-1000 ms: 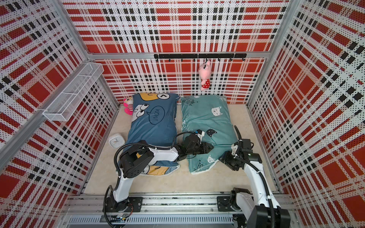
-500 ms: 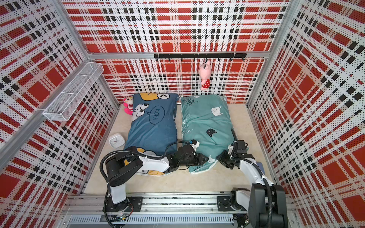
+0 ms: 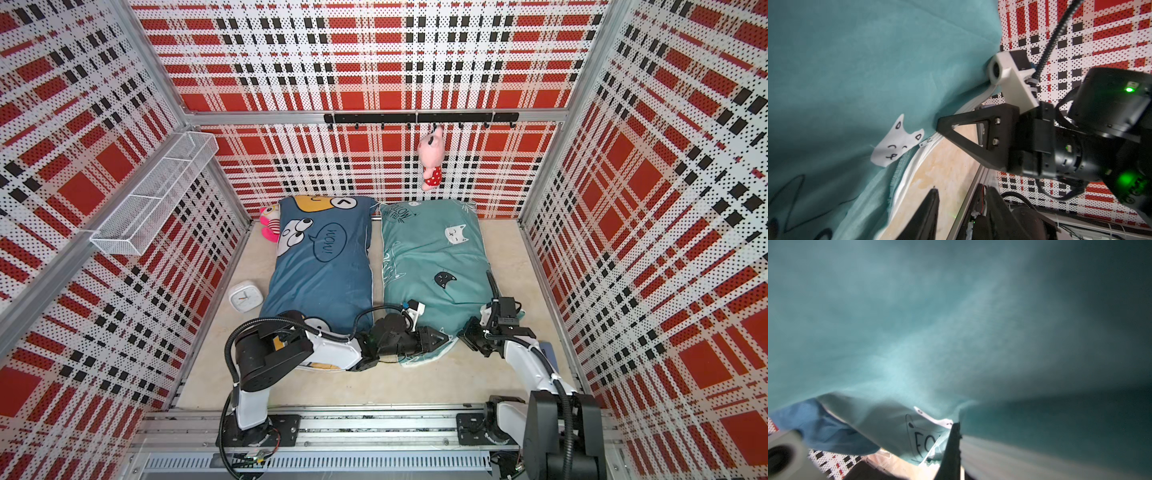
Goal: Zip up pillowcases
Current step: Pick up the pillowcase from the center of the board, then zip the zipper on the pillowcase.
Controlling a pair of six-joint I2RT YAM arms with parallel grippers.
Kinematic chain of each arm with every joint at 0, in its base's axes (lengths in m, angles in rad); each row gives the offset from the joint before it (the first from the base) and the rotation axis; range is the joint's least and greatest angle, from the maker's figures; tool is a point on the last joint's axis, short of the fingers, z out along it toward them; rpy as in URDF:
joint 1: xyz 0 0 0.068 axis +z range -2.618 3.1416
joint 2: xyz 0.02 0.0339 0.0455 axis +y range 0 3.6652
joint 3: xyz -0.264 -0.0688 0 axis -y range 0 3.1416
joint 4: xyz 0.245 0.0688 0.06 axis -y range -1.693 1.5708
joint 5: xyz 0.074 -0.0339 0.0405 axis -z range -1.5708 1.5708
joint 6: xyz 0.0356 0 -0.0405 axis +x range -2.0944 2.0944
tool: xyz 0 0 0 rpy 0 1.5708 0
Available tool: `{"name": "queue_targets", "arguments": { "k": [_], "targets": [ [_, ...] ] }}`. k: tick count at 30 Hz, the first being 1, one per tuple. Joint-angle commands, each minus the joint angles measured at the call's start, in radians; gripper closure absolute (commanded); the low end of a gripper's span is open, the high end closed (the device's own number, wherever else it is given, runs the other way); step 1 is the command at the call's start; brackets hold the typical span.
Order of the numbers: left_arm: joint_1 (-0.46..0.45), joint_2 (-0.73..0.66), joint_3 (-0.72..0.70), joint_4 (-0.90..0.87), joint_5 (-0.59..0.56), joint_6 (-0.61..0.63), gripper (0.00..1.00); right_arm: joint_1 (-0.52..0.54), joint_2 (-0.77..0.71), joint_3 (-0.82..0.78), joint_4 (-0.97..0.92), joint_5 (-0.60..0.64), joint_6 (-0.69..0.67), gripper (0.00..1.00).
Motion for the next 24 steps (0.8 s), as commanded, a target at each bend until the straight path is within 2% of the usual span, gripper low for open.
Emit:
{"name": "queue_targets", "arguments": {
  "k": [1, 9, 24],
  "targets": [
    [-0.006, 0.044, 0.030, 0.074, 0.019, -0.035, 0.58, 0.009, -0.038, 0.003, -0.020, -0.073, 0.015, 1.00],
    [0.002, 0.084, 0.048, 0.121, 0.033, -0.061, 0.58, 0.009, -0.103, 0.020, -0.067, -0.166, 0.035, 1.00],
    [0.008, 0.108, 0.042, 0.156, 0.030, -0.071, 0.54, 0.008, -0.125, 0.026, -0.059, -0.206, 0.069, 1.00]
  ]
}}
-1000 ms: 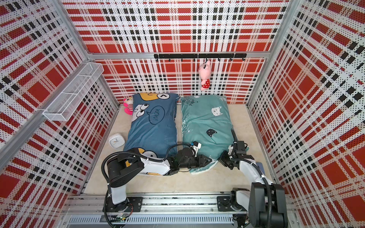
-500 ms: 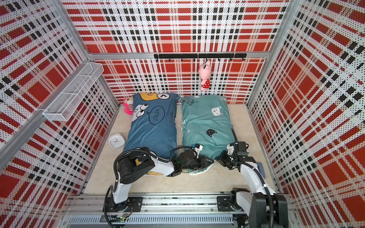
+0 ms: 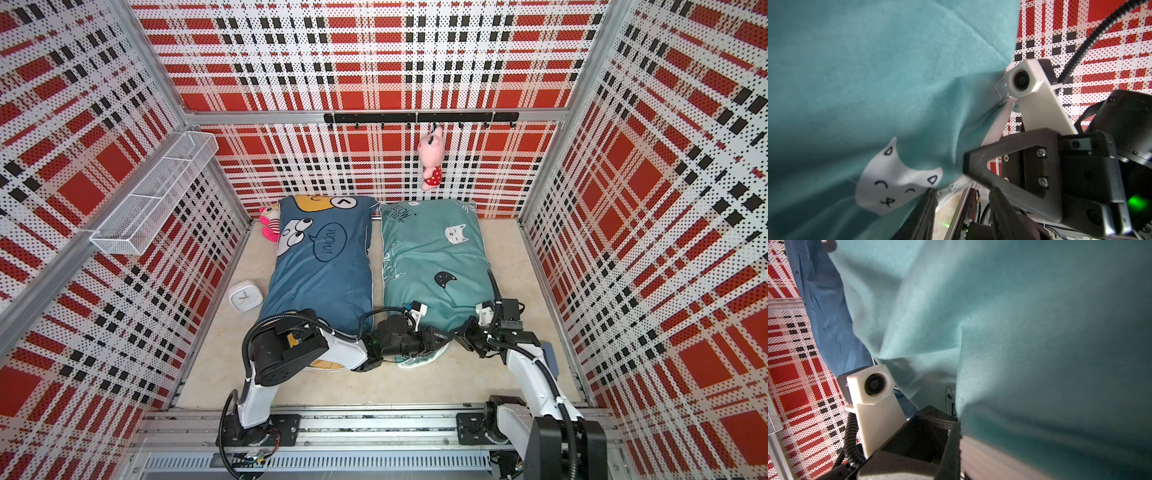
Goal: Zip up pillowcases
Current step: Zip the zipper on the pillowcase.
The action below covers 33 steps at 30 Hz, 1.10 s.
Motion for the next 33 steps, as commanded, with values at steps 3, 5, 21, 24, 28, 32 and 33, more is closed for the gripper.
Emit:
{"name": "queue_targets", "arguments": {
  "k": [3, 5, 21, 24, 28, 32, 33],
  "targets": [
    [0.005, 0.023, 0.017, 0.038, 0.004, -0.002, 0.55, 0.008, -0.015, 0.024, -0.004, -0.020, 0.010, 1.00],
    [0.007, 0.018, 0.009, 0.048, 0.003, -0.009, 0.57, 0.009, -0.012, 0.022, -0.015, -0.003, 0.002, 1.00],
    [0.011, -0.009, -0.024, 0.064, -0.006, -0.020, 0.62, 0.004, 0.001, 0.021, -0.050, 0.054, -0.041, 1.00],
    [0.011, -0.009, -0.022, 0.064, -0.006, -0.019, 0.64, 0.004, 0.000, 0.016, -0.049, 0.054, -0.042, 1.00],
    [0.007, 0.007, -0.013, 0.066, 0.000, -0.023, 0.64, 0.002, -0.004, 0.013, -0.038, 0.038, -0.032, 1.00],
    [0.004, 0.018, -0.020, 0.073, -0.002, -0.030, 0.60, -0.015, -0.022, 0.012, -0.024, -0.005, -0.016, 1.00],
    [0.004, 0.022, -0.020, 0.079, -0.003, -0.031, 0.58, -0.017, -0.026, 0.010, -0.020, -0.019, -0.010, 1.00]
  ]
}}
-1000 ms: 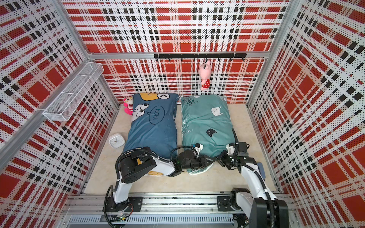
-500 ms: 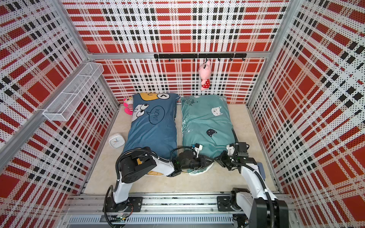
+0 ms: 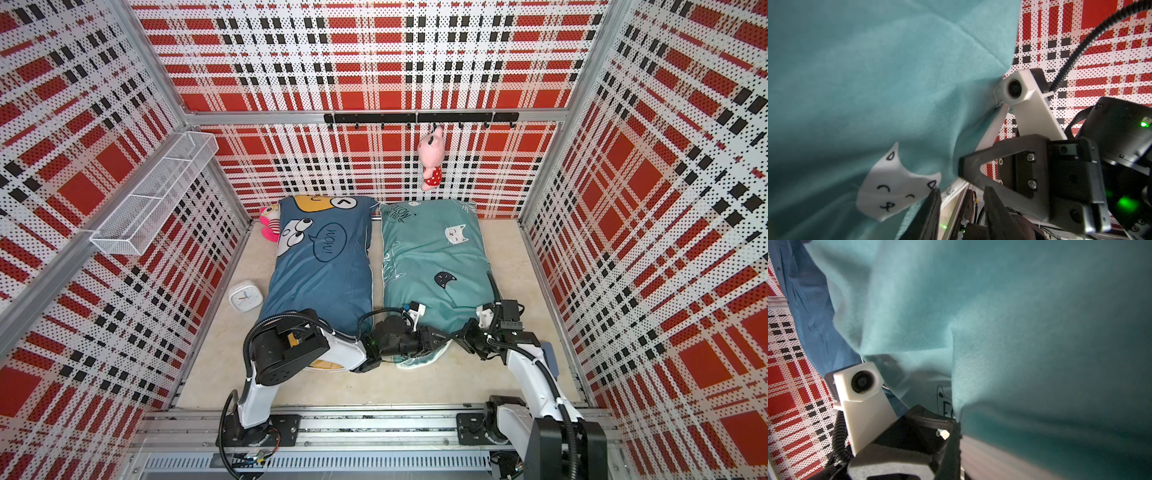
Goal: Zip up pillowcases
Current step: Zip the zipper on the pillowcase.
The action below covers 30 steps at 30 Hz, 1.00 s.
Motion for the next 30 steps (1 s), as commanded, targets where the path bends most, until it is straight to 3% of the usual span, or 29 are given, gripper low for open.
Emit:
{"name": "queue_targets", "arguments": {
  "k": [1, 13, 30],
  "targets": [
    [-0.001, 0.022, 0.002, 0.038, -0.002, -0.003, 0.57, -0.010, -0.026, 0.010, 0.018, -0.048, 0.017, 1.00],
    [-0.009, 0.031, 0.014, 0.052, 0.009, -0.004, 0.53, -0.011, -0.027, 0.017, 0.029, -0.068, 0.030, 1.00],
    [-0.004, 0.011, -0.028, 0.113, 0.004, -0.051, 0.59, -0.023, -0.003, 0.007, -0.023, 0.017, -0.044, 1.00]
  ]
}}
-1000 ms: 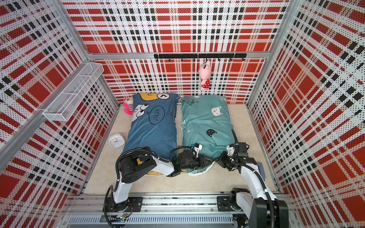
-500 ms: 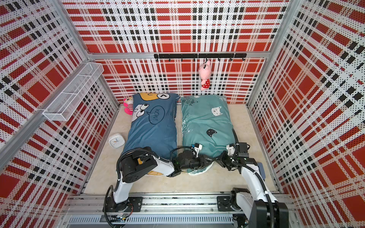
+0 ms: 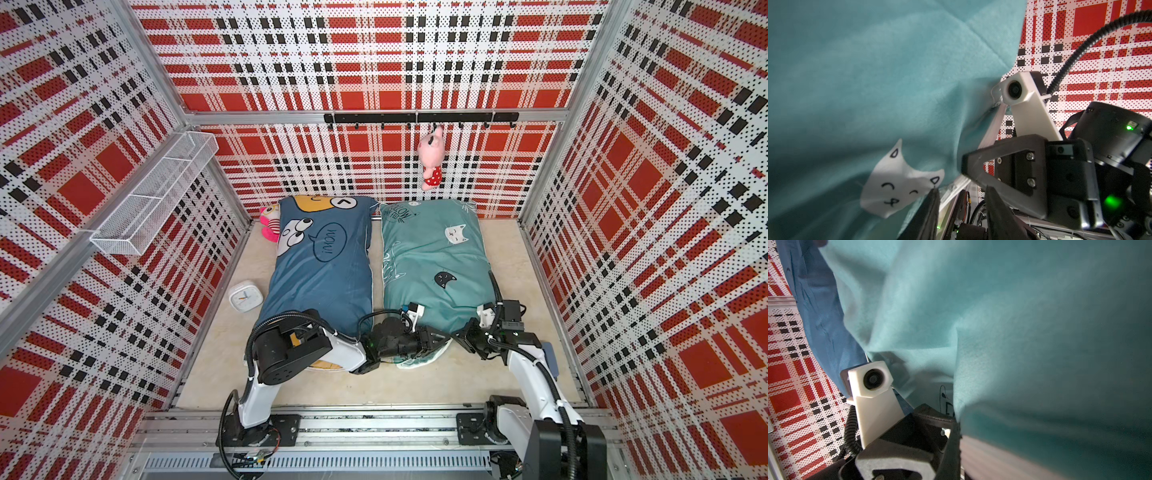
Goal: Zip up pillowcases
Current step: Zip the zipper on the pillowcase.
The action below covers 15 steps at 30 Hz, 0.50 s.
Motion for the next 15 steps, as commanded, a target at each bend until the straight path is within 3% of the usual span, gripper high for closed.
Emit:
{"name": "queue_targets", "arguments": {
  "k": [1, 15],
  "targets": [
    [-0.003, -0.004, -0.008, 0.046, 0.002, -0.003, 0.59, -0.008, 0.006, 0.007, -0.018, 0.020, -0.028, 1.00],
    [-0.006, 0.032, 0.018, 0.056, 0.018, -0.014, 0.62, -0.008, -0.007, -0.012, 0.006, -0.007, -0.011, 1.00]
  ]
}}
